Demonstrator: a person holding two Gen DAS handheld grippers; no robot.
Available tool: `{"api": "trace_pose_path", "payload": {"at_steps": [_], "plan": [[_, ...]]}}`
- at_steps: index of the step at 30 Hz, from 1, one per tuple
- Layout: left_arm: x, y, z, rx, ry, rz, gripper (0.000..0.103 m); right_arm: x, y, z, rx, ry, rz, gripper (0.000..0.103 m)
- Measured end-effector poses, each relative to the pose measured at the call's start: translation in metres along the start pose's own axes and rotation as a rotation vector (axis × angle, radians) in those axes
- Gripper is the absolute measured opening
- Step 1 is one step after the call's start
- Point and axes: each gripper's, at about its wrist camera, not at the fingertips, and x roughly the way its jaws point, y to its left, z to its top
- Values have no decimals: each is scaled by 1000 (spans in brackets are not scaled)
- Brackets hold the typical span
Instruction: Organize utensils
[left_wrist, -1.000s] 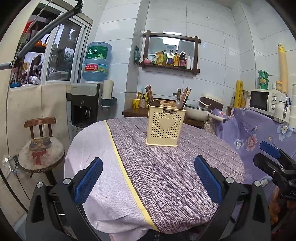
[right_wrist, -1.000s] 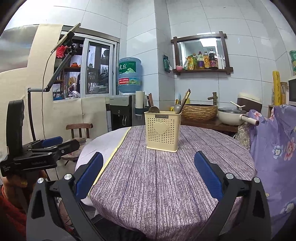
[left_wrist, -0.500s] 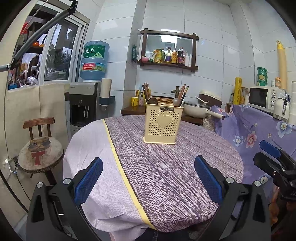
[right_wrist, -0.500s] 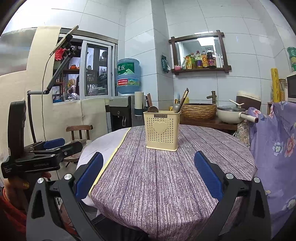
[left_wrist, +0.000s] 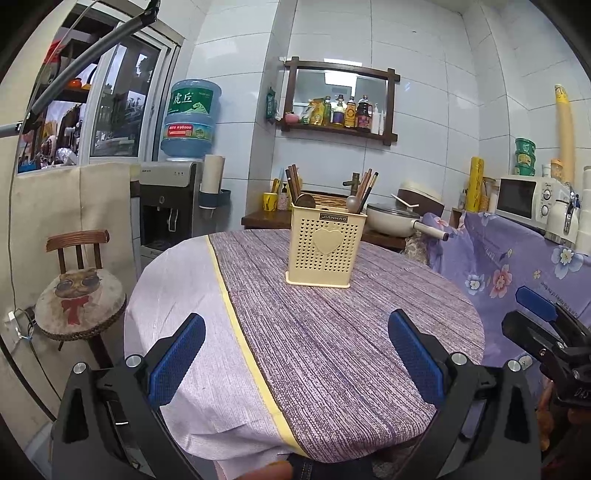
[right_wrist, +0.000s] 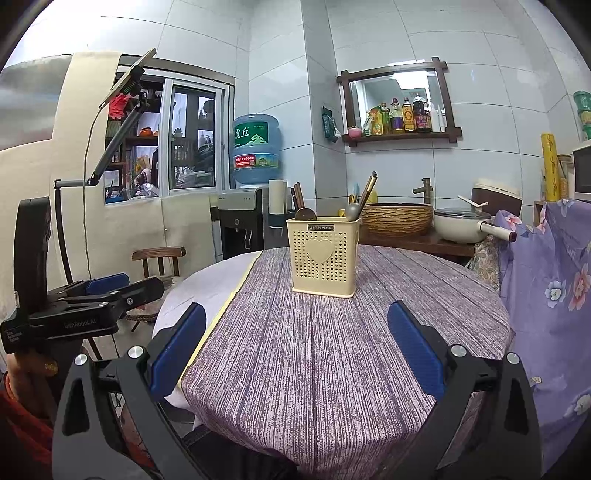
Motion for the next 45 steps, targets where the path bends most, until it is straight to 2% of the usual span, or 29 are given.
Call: {"api": "trace_pose_path", "payload": {"at_steps": [5, 12, 17, 29, 45], "plan": [[-3, -4, 0, 17, -15, 4, 98, 1, 0, -1, 1, 5, 0, 97], [0, -7, -1, 14, 4, -13, 98, 4, 2, -2, 3, 11, -5, 97], [1, -9, -2, 30, 11, 13, 98, 3, 0, -2, 11, 12, -7, 97], [6, -3, -1, 0, 33, 27, 98, 5, -2, -4, 19, 19, -9, 97], [6, -6, -2, 13, 31, 34, 98, 7, -1, -5, 24, 26, -4, 97]]}}
